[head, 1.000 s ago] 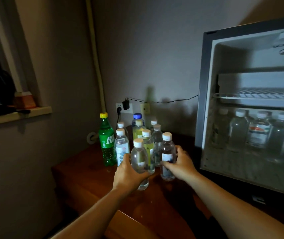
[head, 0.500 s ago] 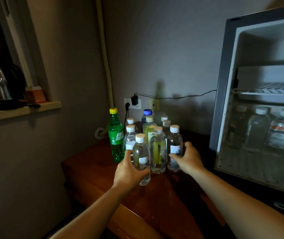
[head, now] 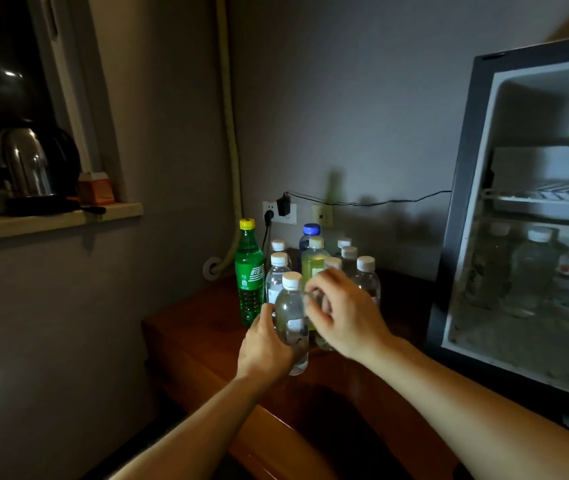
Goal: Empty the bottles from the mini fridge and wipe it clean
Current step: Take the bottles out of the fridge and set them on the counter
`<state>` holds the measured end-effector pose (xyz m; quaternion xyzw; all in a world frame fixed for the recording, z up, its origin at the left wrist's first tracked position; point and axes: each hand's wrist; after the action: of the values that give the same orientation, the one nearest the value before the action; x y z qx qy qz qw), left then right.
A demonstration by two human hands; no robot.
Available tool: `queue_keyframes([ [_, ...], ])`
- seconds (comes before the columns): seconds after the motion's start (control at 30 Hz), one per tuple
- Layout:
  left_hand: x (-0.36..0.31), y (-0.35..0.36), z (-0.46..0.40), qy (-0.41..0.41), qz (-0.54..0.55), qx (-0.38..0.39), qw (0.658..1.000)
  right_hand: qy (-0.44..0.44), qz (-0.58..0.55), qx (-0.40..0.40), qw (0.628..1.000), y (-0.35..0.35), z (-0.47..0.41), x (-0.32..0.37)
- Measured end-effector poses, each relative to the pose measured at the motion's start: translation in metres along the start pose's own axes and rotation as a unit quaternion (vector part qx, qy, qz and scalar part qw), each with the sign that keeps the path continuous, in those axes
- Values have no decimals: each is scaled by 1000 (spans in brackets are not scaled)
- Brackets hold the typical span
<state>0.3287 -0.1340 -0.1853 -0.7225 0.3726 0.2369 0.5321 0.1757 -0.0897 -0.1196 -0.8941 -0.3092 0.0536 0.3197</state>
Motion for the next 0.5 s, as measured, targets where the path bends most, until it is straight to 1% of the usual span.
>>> queue_keyframes([
  [0.07, 5, -5, 2, 7, 6, -7, 1000, -39, 24, 71, 996, 15, -5, 15],
  [0.1, 8, -8, 1, 9, 10, -16, 1000, -50, 41, 83, 994, 23, -6, 20],
  [0.27, 27, -29, -8, -17, 3, -47, 999, -56, 51, 105, 992, 47, -7, 27],
  [0.37, 39, -36, -18, -19, -12, -61, 998, -38, 40, 133, 990, 58, -5, 25],
  [0.5, 46, -37, -36, -13, -13, -57, 998, -16, 18, 162, 986, 72, -8, 23],
])
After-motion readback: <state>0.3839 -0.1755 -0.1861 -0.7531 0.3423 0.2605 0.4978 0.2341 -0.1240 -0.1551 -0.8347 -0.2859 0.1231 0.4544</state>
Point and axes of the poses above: each hand's wrist, its own z-axis away from the middle knuckle, its own y-axis out of the palm, x = y × z, and after that the axes turned 6 degrees about -y, right-handed
